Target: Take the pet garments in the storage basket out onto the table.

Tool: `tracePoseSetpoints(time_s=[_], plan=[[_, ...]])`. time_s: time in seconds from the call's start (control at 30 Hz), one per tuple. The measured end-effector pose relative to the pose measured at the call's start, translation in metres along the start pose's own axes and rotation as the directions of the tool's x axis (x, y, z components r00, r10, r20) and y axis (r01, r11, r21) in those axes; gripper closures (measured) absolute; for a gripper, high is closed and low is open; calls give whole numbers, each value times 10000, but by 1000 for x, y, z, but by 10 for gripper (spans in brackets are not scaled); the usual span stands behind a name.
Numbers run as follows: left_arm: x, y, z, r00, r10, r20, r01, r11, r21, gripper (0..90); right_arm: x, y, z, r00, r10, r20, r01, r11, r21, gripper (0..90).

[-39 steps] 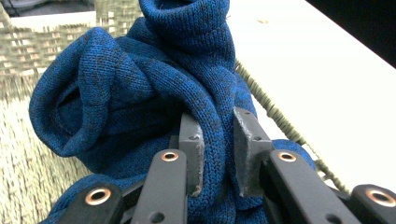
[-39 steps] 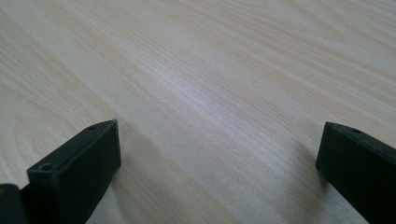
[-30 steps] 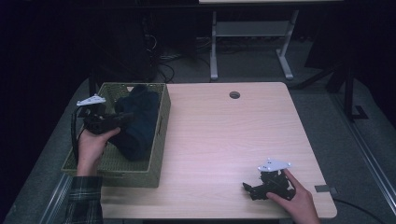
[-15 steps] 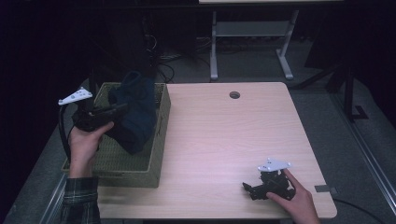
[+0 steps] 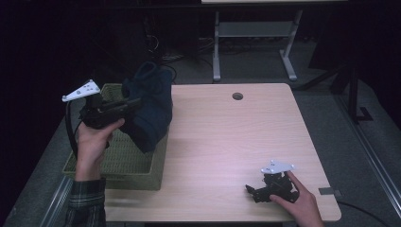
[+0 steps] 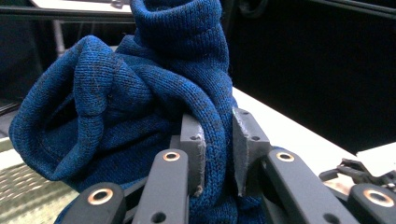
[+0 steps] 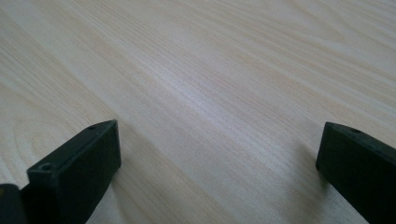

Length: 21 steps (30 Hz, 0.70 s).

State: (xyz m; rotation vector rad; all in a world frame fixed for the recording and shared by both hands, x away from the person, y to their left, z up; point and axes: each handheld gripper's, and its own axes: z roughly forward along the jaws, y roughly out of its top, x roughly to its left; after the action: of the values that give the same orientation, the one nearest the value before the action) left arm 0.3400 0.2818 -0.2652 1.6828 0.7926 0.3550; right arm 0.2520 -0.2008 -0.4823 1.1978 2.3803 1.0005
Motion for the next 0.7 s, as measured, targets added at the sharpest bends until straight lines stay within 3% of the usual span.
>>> tracePoseSetpoints(time_s=[0.3,0.7], plan=[[-16,6,19,9976,194,671,-193,9998,-22,759,0,0,0,10000,2,2,-2,10000,8,0],[-41,11,52,9866,610,1515,-659,9975,272,759,0,0,0,10000,-2,-1,2,10000,6,0]])
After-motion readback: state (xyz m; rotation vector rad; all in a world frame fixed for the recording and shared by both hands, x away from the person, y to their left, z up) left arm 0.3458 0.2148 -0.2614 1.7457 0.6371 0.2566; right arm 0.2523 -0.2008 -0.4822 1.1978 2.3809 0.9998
